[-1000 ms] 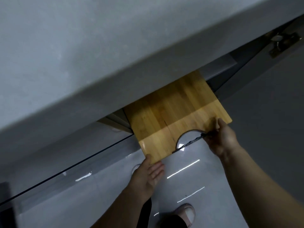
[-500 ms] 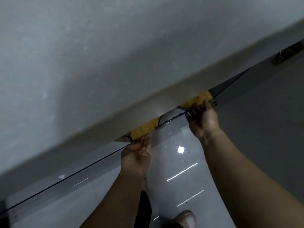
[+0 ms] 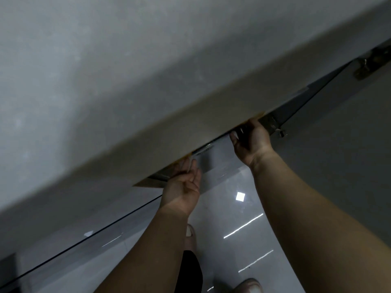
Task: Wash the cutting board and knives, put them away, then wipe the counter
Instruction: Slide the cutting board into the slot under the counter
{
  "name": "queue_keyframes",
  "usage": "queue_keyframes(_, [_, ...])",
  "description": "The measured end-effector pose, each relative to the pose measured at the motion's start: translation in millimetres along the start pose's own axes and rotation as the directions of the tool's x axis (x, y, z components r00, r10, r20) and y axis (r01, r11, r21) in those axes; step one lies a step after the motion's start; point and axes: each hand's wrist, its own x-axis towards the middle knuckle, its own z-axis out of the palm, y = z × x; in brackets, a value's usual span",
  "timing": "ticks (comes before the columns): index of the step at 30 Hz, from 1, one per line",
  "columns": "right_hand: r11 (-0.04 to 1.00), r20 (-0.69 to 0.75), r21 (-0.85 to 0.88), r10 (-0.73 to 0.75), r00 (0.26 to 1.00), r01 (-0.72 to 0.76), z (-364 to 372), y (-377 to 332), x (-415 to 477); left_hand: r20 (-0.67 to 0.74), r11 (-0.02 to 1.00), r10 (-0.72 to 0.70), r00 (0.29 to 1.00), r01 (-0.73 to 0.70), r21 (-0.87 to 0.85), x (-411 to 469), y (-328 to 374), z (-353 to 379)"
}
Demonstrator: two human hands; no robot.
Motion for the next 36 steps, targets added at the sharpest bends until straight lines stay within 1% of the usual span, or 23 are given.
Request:
queue_keyframes(6, [0.985, -0.016, -0.175, -0.007, 1.0, 0.004, -5, -4, -17, 0.126, 0.979, -0.039, 0.991, 0.013, 0.204, -15, -12, -4])
queue_keyframes(10, [0.973, -0.007, -0.23, -0.014, 1.0, 0.012, -17, -14, -44, 0.219, 0.94, -0.056, 0.974, -0.023, 0.34, -37, -12, -13])
queue_keyframes(12, [0.96, 0.009, -0.28, -0.016, 1.0, 0.018, -26, -23, -63, 0.25, 0.916, -0.059, 0.966, -0.047, 0.398, -54, -12, -10])
queue_keyframes(14, [0.957, 0.02, -0.29, -0.03, 0.999, 0.035, -34, -35, -86, 0.282, 0.887, -0.05, 0.958, -0.087, 0.454, -76, -12, -2])
queue_keyframes(16, [0.957, 0.029, -0.283, -0.063, 0.998, 0.068, -42, -48, -112, 0.313, 0.847, -0.034, 0.949, -0.138, 0.513, -100, -12, 5])
queue_keyframes(19, [0.934, 0.02, -0.332, -0.131, 0.991, 0.13, -57, -68, -153, 0.372, 0.767, 0.003, 0.928, -0.241, 0.595, -138, -13, 14])
queue_keyframes(21, [0.901, -0.008, -0.397, -0.194, 0.981, 0.175, -68, -80, -180, 0.424, 0.696, 0.039, 0.905, -0.329, 0.638, -163, -12, 18])
queue_keyframes(23, [0.838, -0.029, -0.496, -0.279, 0.96, 0.228, -80, -93, -209, 0.481, 0.61, 0.079, 0.873, -0.423, 0.67, -187, -11, 21])
queue_keyframes(24, [0.785, -0.037, -0.566, -0.327, 0.944, 0.25, -86, -100, -225, 0.519, 0.538, 0.106, 0.848, -0.488, 0.687, -199, -8, 21])
queue_keyframes(25, [0.708, -0.036, -0.652, -0.386, 0.922, 0.271, -93, -108, -240, 0.572, 0.44, 0.141, 0.808, -0.568, 0.695, -211, -5, 21])
queue_keyframes(26, [0.595, -0.017, -0.752, -0.448, 0.894, 0.283, -103, -115, -255, 0.634, 0.307, 0.178, 0.752, -0.655, 0.691, -223, 0, 20])
queue_keyframes(27, [0.438, 0.015, -0.859, -0.495, 0.869, 0.264, -114, -123, -270, 0.71, 0.137, 0.211, 0.672, -0.739, 0.659, -233, 5, 19])
queue_keyframes(28, [0.276, 0.039, -0.937, -0.528, 0.848, 0.215, -127, -129, -284, 0.788, -0.075, 0.231, 0.57, -0.797, 0.599, -241, 11, 16])
queue_keyframes(29, [0.134, 0.051, -0.979, -0.566, 0.823, 0.153, -139, -134, -298, 0.861, -0.298, 0.217, 0.46, -0.809, 0.507, -250, 20, 13])
queue_keyframes(30, [0.05, 0.043, -0.994, -0.615, 0.787, 0.094, -151, -140, -311, 0.912, -0.47, 0.165, 0.376, -0.783, 0.408, -256, 28, 9])
queue_keyframes(31, [0.011, 0.028, -0.999, -0.667, 0.745, 0.048, -161, -145, -322, 0.939, -0.574, 0.118, 0.323, -0.749, 0.33, -261, 36, 5])
queue_keyframes(33, [-0.054, 0.014, -0.998, -0.736, 0.676, -0.039, -175, -154, -338, 0.955, -0.697, 0.128, 0.269, -0.661, 0.28, -269, 50, 3])
queue_keyframes(35, [-0.127, 0.019, -0.985, -0.758, 0.652, -0.12, -187, -162, -345, 0.954, -0.77, 0.189, 0.232, -0.568, 0.291, -277, 62, 7])
queue_keyframes(36, [-0.122, -0.005, -0.981, -0.764, 0.645, -0.152, -191, -166, -347, 0.952, -0.793, 0.225, 0.208, -0.528, 0.303, -279, 67, 10])
